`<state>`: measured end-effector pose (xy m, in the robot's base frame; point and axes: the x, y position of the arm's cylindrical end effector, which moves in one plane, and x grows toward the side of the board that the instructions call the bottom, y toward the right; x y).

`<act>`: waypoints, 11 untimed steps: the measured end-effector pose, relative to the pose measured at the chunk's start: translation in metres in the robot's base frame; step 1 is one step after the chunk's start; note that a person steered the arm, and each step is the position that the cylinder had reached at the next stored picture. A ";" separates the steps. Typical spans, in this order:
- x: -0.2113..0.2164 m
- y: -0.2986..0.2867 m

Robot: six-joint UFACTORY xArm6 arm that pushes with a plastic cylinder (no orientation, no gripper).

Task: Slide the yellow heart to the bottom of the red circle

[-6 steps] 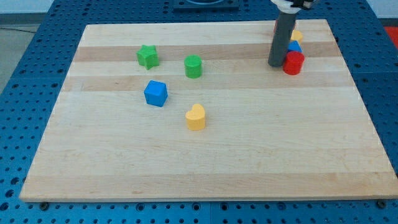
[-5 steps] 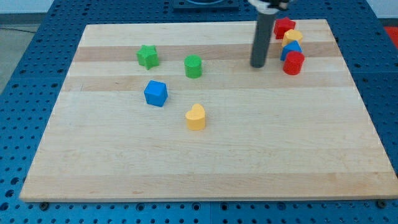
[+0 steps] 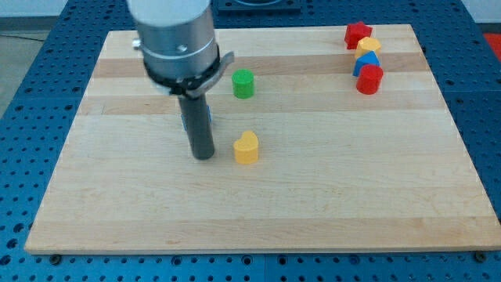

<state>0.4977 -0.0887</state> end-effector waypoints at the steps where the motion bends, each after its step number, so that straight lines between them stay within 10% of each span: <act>1: 0.009 0.036; 5: -0.075 0.171; 11: -0.076 0.216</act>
<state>0.4214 0.1271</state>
